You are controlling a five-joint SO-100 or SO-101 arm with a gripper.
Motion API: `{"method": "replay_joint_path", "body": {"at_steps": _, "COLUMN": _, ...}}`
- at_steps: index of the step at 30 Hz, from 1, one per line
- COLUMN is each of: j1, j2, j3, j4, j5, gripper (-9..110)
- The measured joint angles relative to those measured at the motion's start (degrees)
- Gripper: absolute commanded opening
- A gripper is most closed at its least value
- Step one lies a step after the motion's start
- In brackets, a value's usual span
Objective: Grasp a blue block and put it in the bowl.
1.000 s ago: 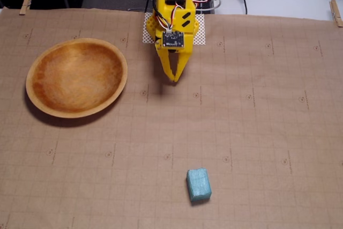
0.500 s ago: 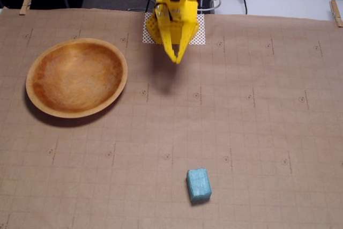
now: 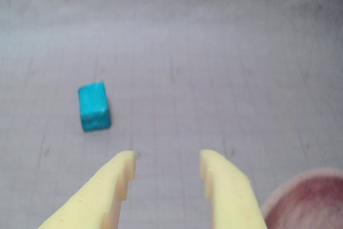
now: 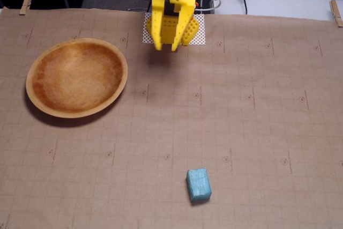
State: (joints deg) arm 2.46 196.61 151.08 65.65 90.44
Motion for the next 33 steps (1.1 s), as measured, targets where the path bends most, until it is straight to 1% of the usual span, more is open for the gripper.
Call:
{"method": "replay_joint_path", "body": {"at_steps": 5, "j1": 0.6, "j2": 0.0, "j3": 1.3, "j4": -11.4, "j5": 0.0, "gripper": 30}}
{"method": "replay_joint_path", "body": {"at_steps": 11, "j1": 0.6, "j2": 0.0, "j3": 7.0, "j4": -26.3, "j5": 0.0, "gripper": 32}}
{"method": "replay_joint_path", "body": {"at_steps": 15, "j1": -0.1, "j2": -2.3, "j3": 10.5, "j4": -34.0, "j5": 0.0, "gripper": 32}}
{"method": "replay_joint_path", "body": {"at_steps": 21, "j1": -3.0, "j2": -15.0, "j3": 11.7, "j4": -46.0, "j5": 0.0, "gripper": 32}}
{"method": "replay_joint_path", "body": {"at_steps": 22, "j1": -3.4, "j2": -20.5, "j3": 11.7, "j4": -49.7, "j5": 0.0, "gripper": 32}}
{"method": "replay_joint_path", "body": {"at_steps": 24, "j1": -4.0, "j2": -23.2, "j3": 11.8, "j4": -51.7, "j5": 0.0, "gripper": 32}}
{"method": "replay_joint_path", "body": {"at_steps": 31, "j1": -9.6, "j2": -43.1, "j3": 11.8, "j4": -64.8, "j5": 0.0, "gripper": 32}}
{"method": "replay_joint_path", "body": {"at_steps": 33, "j1": -10.9, "j2": -46.5, "j3": 11.8, "j4": -66.9, "j5": 0.0, "gripper": 33}}
